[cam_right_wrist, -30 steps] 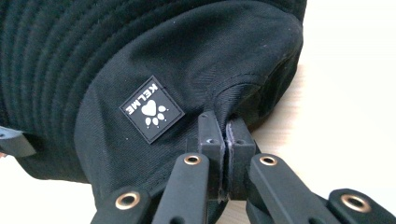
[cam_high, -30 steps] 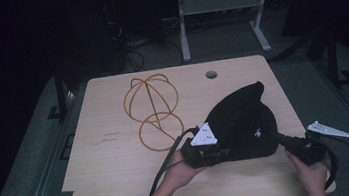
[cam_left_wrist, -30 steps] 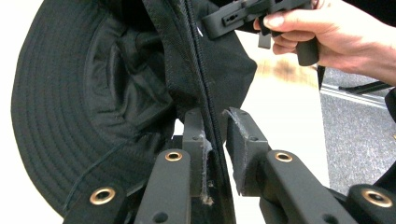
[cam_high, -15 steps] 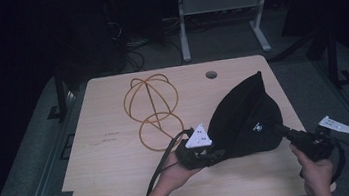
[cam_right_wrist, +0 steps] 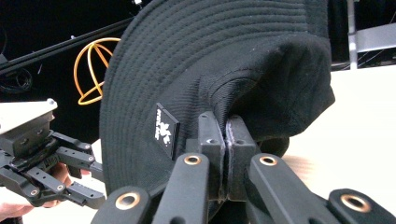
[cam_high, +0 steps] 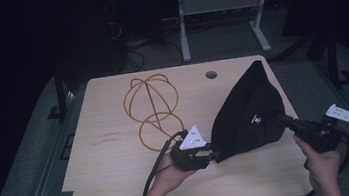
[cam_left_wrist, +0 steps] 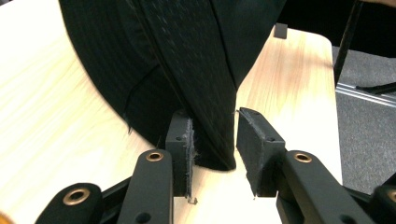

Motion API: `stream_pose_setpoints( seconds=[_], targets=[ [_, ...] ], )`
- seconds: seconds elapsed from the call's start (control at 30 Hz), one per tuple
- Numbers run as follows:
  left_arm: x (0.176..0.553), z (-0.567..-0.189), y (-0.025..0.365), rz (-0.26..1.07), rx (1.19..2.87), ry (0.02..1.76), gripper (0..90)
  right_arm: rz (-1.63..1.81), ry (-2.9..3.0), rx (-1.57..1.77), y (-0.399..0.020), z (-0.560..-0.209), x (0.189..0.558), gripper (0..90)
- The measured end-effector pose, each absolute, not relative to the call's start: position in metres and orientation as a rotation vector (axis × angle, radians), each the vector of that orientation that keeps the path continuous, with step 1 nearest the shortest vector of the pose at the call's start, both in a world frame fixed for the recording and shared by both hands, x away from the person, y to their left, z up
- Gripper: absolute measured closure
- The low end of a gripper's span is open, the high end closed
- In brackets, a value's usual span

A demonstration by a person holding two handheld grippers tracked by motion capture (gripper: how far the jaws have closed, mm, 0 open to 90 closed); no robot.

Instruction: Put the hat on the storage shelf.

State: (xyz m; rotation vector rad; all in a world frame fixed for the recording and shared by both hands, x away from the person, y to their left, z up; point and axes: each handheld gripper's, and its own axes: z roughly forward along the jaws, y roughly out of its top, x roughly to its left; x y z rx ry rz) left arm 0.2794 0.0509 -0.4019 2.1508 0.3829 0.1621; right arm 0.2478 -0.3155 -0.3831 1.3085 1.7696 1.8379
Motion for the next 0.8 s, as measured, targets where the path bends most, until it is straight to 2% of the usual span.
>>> stream_pose_setpoints(
  seconds=[0.8],
  targets=[
    [0.257, -0.407, 0.089, 0.191, 2.183, 0.387, 58.6, 1.668, 1.881, 1.192, -0.315, -0.328, 0.252, 87.8]
  ],
)
